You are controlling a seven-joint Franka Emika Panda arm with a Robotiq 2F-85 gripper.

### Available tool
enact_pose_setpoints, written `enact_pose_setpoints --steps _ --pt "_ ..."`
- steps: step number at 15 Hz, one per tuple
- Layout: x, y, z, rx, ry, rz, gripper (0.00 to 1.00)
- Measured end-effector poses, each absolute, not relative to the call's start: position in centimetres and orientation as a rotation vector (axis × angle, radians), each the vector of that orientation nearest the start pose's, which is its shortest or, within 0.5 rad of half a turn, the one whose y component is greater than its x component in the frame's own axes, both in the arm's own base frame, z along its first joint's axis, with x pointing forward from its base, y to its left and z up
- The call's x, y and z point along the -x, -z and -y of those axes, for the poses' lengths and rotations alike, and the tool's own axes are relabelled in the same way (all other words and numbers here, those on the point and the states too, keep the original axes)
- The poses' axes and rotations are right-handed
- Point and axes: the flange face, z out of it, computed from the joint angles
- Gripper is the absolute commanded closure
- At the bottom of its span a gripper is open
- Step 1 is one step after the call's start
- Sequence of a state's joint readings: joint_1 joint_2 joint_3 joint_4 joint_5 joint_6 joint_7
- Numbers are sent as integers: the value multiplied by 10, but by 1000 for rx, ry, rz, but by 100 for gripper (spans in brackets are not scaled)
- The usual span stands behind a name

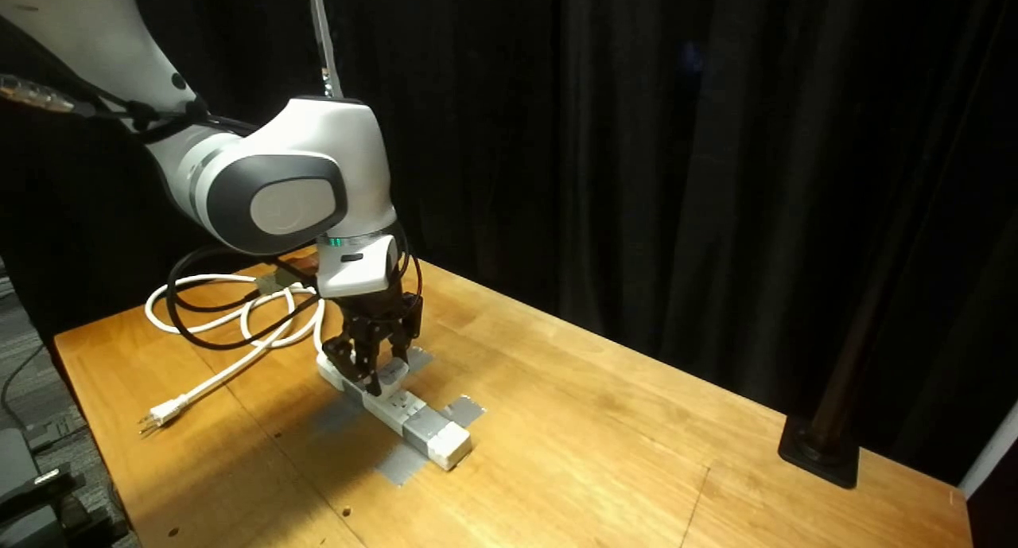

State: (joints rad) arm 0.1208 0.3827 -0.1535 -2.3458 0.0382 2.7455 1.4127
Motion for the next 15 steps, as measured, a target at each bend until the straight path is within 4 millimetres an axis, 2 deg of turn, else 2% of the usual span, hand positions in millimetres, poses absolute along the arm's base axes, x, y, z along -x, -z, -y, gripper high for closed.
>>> enact_pose_setpoints --steps 15 --pt "-509 -173 18 2382 102 -2051 77"
